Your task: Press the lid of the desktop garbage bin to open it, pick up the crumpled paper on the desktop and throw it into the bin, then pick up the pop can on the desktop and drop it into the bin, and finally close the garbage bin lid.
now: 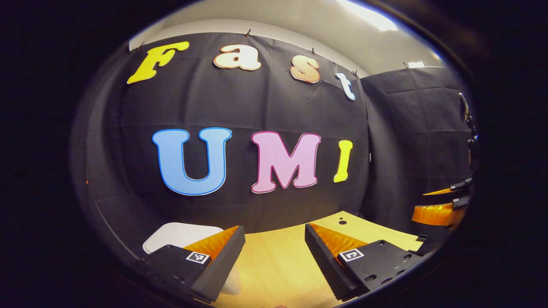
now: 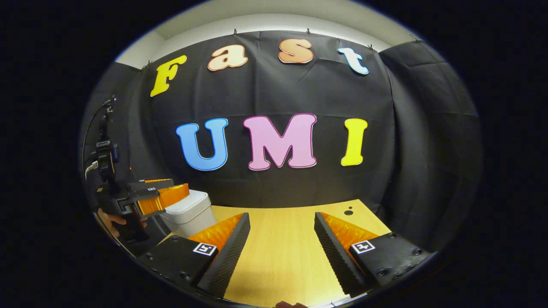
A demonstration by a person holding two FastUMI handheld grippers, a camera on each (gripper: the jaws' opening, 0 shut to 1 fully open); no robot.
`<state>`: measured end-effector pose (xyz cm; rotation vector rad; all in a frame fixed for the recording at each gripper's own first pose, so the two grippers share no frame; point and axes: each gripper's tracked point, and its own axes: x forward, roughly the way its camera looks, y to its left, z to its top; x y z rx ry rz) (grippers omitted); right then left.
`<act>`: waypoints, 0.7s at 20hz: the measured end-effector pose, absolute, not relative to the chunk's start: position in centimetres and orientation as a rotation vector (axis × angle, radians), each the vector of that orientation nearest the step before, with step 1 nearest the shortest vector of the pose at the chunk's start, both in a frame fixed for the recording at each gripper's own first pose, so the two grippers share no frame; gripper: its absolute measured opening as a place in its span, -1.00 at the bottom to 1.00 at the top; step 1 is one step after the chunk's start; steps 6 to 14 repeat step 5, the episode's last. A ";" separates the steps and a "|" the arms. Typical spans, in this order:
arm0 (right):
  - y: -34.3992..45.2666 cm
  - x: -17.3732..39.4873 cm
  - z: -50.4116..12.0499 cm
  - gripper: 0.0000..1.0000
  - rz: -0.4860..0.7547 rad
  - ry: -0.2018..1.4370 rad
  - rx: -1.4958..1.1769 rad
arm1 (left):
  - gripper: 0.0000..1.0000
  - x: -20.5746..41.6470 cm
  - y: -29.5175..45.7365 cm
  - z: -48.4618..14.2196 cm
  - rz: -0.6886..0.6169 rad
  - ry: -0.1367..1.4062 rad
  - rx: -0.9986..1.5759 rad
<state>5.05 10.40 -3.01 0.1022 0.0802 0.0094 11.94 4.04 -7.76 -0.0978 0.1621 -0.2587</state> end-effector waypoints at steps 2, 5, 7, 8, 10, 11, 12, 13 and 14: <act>9.2 5.3 -2.2 0.94 0.013 0.068 0.109 | 0.88 12.0 3.0 -6.4 -0.257 0.133 -0.101; 7.5 5.4 -1.7 0.94 0.010 0.059 0.131 | 0.88 11.8 1.7 -5.5 -0.253 0.121 -0.105; 7.5 5.4 -1.7 0.94 0.010 0.059 0.131 | 0.88 11.8 1.7 -5.5 -0.253 0.121 -0.105; 7.5 5.4 -1.7 0.94 0.010 0.059 0.131 | 0.88 11.8 1.7 -5.5 -0.253 0.121 -0.105; 7.5 5.4 -1.7 0.94 0.010 0.059 0.131 | 0.88 11.8 1.7 -5.5 -0.253 0.121 -0.105; 7.5 5.4 -1.7 0.94 0.010 0.059 0.131 | 0.88 11.8 1.7 -5.5 -0.253 0.121 -0.105; 7.5 5.4 -1.7 0.94 0.010 0.059 0.131 | 0.88 11.8 1.7 -5.5 -0.253 0.121 -0.105; 7.5 5.4 -1.7 0.94 0.010 0.059 0.131 | 0.88 11.8 1.7 -5.5 -0.253 0.121 -0.105; 7.5 5.4 -1.7 0.94 0.010 0.059 0.131 | 0.88 11.8 1.7 -5.5 -0.253 0.121 -0.105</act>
